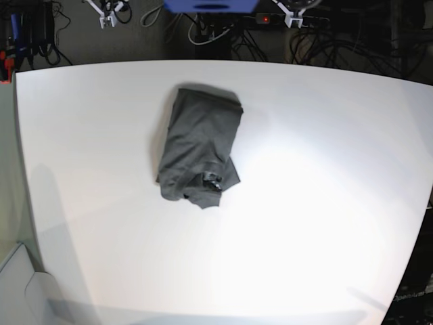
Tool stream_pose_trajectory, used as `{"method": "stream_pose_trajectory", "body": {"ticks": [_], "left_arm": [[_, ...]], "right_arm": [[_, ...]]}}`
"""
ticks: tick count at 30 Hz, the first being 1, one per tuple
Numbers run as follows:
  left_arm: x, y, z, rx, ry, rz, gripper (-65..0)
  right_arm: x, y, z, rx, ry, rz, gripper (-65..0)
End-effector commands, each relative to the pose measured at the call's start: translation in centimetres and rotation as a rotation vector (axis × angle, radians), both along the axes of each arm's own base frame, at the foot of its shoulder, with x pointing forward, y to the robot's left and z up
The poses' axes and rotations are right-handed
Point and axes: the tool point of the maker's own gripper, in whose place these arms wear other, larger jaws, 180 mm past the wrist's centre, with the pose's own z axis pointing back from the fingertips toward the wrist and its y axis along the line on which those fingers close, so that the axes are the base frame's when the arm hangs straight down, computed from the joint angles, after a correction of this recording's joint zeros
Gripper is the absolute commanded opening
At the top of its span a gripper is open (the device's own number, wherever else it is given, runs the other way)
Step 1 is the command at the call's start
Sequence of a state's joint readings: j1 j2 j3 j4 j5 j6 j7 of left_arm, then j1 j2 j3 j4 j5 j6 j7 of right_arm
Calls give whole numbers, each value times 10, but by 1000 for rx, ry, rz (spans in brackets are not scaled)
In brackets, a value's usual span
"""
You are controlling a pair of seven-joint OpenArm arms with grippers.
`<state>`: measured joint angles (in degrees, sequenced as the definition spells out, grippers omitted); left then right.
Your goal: Layout the t-shirt on the table in an organized manner, then fold the t-shirt properly
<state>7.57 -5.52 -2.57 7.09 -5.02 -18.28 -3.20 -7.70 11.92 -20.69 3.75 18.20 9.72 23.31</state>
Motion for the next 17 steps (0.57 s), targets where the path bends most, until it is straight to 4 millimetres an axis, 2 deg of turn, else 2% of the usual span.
{"method": "stream_pose_trajectory", "body": {"ticks": [1,3,5,8,10,12,15,17], "left_arm": [[-2,4,-1,21,3,10,-648],[0,26,-4,143,2,14,-648],[7,40,-4,232,-5,15,-648],[16,44,-4,254,-17,6,-648],[18,38,-5,248,-19,9,-648],[26,37,-5,247,-31,17,-648],[30,34,-5,243,-45,22,-648],[39,42,-2,292,-104,26,-648]], "right_arm": [[-4,-24,3,-105,3,12,-650],[3,-54,9,-298,-11,27,-650],[5,-66,14,-378,-17,34,-650],[7,-58,13,-400,-20,34,-650],[15,-58,13,-415,-29,29,-650],[17,-47,11,-400,-32,28,-650],[18,-45,11,-397,-34,27,-650],[20,-44,11,-394,-42,27,-650]]}}
